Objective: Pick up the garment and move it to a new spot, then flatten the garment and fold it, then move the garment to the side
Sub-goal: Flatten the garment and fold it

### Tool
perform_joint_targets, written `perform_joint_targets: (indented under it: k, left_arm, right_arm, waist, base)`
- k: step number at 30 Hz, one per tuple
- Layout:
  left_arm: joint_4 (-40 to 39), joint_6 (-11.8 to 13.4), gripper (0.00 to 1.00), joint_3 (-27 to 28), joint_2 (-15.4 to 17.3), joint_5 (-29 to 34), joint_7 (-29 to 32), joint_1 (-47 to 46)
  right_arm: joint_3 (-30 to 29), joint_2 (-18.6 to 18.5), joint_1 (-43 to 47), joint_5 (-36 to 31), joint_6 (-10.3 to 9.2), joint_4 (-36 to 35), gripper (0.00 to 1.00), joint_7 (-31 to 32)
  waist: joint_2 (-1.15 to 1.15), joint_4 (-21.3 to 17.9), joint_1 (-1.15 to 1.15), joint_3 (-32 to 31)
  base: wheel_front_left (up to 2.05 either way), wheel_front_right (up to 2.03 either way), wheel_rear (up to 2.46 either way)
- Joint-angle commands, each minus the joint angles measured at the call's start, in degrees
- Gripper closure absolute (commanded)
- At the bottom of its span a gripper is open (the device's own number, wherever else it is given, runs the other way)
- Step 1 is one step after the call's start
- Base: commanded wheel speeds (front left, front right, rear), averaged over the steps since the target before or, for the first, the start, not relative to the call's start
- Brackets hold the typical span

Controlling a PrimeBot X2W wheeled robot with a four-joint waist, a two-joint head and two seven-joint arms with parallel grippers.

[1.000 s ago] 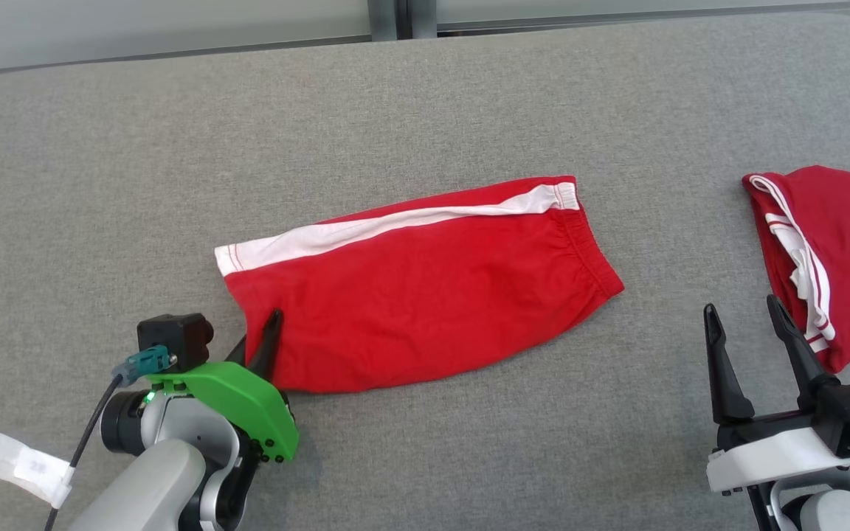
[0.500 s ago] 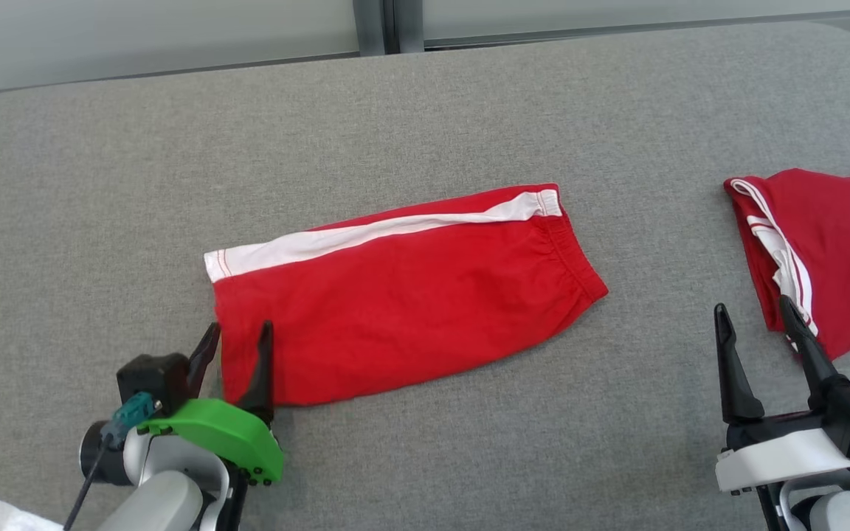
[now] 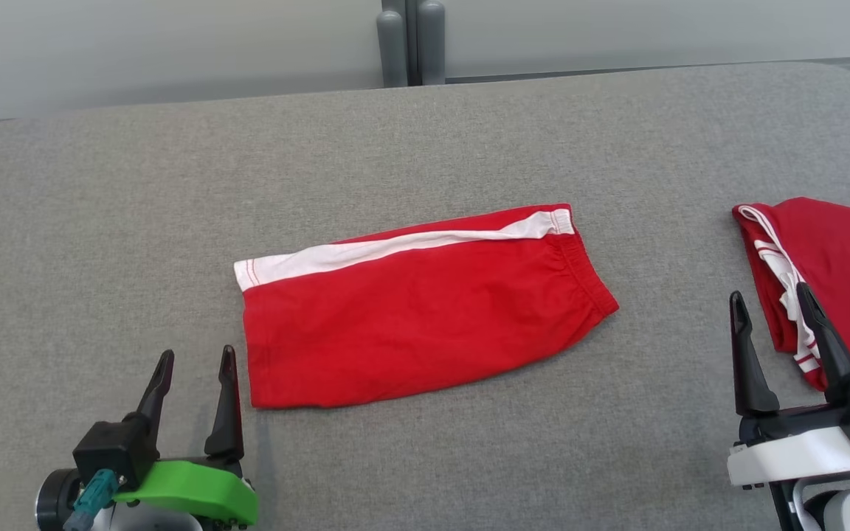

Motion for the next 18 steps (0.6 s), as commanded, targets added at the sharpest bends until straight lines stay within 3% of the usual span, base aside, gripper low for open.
perform_joint_targets:
  k: [1, 5, 9, 18]
  left_arm:
    - [-0.38, -0.79, 0.00, 1.37, -0.77, 1.15, -0.23, 1.39]
    - [-0.43, -4.77, 0.00, 5.73, -2.68, 4.69, -0.19, 4.19]
    - [0.13, -8.90, 0.00, 9.09, -4.74, 7.16, -0.19, 6.56]
    - [1.93, -15.81, 0.00, 14.04, -9.23, 11.79, -0.20, 6.34]
  right_arm:
    - [0.20, -0.33, -0.06, 0.26, -0.09, 0.06, 0.00, -0.15]
    - [0.76, -0.66, -1.27, 0.97, -0.09, 1.01, 0.00, -0.15]
    - [1.91, -1.73, -2.96, 2.34, -0.09, 6.93, 0.00, 0.42]
    - [6.16, -4.89, -17.52, 6.20, -0.09, 18.37, 0.00, 16.76]
  waist:
    - [0.00, 1.23, 0.00, -0.98]
    - [0.00, 2.82, 0.00, -1.96]
    - [0.00, 4.10, 0.00, -2.72]
    - [0.00, 6.43, 0.00, -0.83]
  base:
    - [0.00, 0.00, 0.00]
    - [0.00, 0.00, 0.00]
    - [0.00, 0.00, 0.00]
    - [0.00, 0.00, 0.00]
